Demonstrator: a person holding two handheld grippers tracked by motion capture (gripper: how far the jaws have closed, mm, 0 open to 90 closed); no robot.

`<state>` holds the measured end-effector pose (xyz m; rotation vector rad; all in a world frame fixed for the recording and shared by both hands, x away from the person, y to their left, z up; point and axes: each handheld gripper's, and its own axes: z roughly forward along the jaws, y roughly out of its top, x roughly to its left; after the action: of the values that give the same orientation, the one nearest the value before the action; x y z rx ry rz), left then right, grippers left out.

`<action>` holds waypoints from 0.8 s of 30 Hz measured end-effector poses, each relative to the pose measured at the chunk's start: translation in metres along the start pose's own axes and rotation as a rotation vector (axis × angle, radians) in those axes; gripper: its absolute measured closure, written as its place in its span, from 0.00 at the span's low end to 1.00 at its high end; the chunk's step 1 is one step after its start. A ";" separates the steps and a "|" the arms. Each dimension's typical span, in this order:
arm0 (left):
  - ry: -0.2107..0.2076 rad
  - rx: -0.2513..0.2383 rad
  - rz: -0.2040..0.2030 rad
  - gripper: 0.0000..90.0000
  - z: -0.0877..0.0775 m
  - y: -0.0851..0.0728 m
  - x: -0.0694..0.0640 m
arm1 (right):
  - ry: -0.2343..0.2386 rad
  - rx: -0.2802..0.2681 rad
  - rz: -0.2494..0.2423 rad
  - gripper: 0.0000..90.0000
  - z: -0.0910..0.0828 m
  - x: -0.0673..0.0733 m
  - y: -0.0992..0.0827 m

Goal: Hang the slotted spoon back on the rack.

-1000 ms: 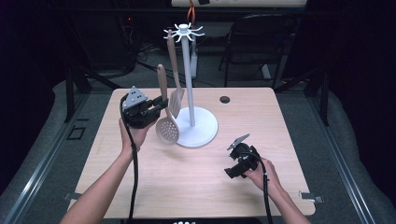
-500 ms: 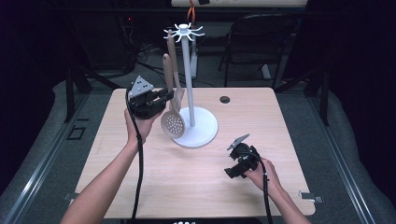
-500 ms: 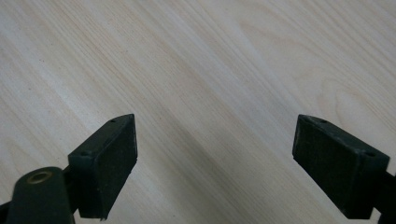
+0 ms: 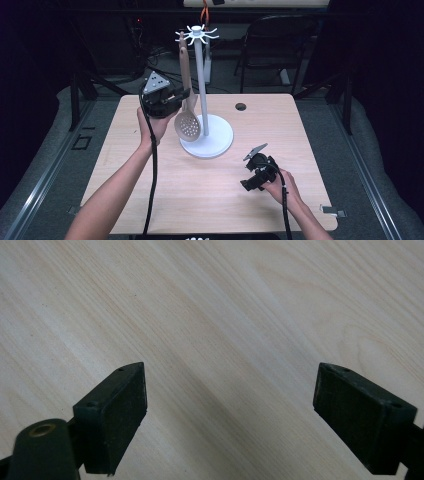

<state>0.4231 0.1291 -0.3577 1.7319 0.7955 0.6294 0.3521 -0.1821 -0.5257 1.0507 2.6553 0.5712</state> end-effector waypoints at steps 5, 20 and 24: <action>0.004 0.008 0.008 0.84 0.002 0.005 -0.001 | 0.000 -0.004 -0.001 0.15 0.000 0.000 0.000; 0.031 0.024 0.010 0.84 0.011 0.014 0.001 | 0.000 -0.005 -0.001 0.15 0.000 0.000 0.000; 0.037 0.035 0.012 0.84 0.014 0.014 0.002 | 0.004 0.001 -0.002 0.15 0.001 0.000 0.000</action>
<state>0.4376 0.1189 -0.3479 1.7621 0.8265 0.6607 0.3523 -0.1822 -0.5263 1.0484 2.6599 0.5722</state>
